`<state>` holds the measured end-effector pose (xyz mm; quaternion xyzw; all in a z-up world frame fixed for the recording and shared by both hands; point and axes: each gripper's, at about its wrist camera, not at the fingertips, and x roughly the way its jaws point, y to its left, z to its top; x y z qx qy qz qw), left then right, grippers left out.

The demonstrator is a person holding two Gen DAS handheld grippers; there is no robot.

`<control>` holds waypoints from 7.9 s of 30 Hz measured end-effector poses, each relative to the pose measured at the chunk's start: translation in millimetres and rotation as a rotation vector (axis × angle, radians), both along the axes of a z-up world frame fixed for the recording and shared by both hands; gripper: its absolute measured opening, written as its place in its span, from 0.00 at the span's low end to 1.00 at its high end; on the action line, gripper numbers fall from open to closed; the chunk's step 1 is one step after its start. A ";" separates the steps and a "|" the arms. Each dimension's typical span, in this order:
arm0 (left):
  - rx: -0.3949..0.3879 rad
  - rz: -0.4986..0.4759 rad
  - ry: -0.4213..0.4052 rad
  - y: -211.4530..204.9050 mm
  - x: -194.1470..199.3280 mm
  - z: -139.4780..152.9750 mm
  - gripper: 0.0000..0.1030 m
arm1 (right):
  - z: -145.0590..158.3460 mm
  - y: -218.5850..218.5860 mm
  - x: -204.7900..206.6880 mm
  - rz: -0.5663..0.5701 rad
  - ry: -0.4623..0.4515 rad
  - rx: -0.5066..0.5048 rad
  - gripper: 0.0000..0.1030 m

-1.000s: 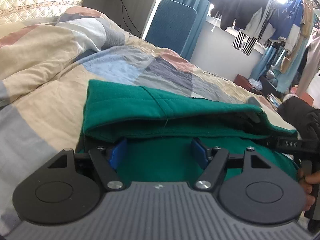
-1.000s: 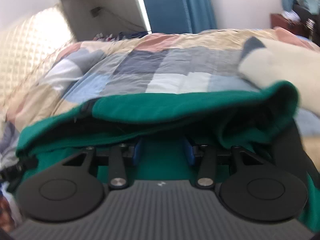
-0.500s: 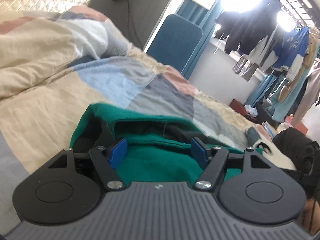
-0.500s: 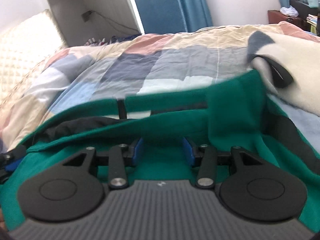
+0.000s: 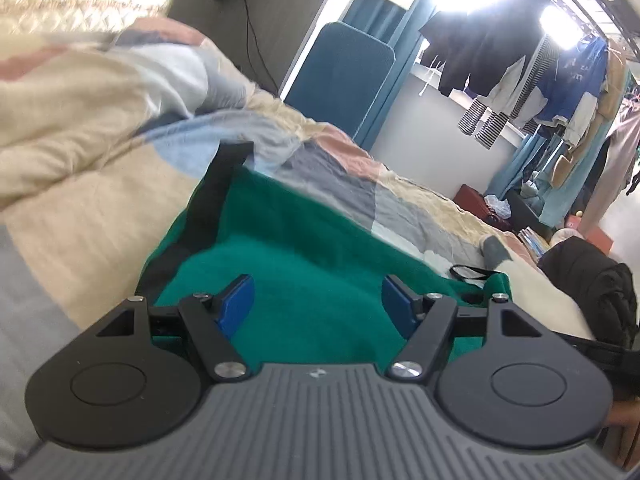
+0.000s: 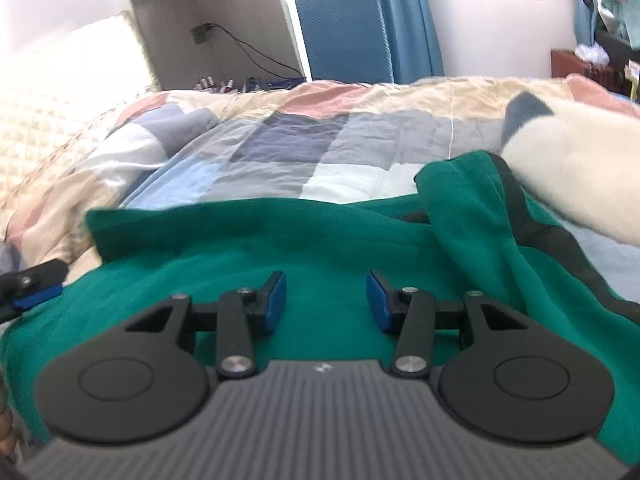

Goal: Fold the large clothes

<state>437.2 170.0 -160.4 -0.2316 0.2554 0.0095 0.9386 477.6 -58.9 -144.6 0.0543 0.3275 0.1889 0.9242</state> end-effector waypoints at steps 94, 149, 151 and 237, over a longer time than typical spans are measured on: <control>-0.800 0.334 0.066 45.1 -92.5 -95.0 0.75 | -94.4 -109.7 -71.8 -0.546 0.460 0.937 1.00; -0.463 0.070 -0.152 -5.8 -227.1 49.0 0.54 | 41.0 -162.1 -188.5 -0.216 0.164 0.752 0.54; -0.398 0.065 -0.157 -10.3 -213.9 54.6 0.54 | 41.9 -162.1 -178.1 -0.214 0.152 0.737 0.54; -0.542 0.147 -0.035 47.9 -86.4 -35.6 0.09 | -31.0 -189.6 -63.8 -0.517 0.244 0.472 0.08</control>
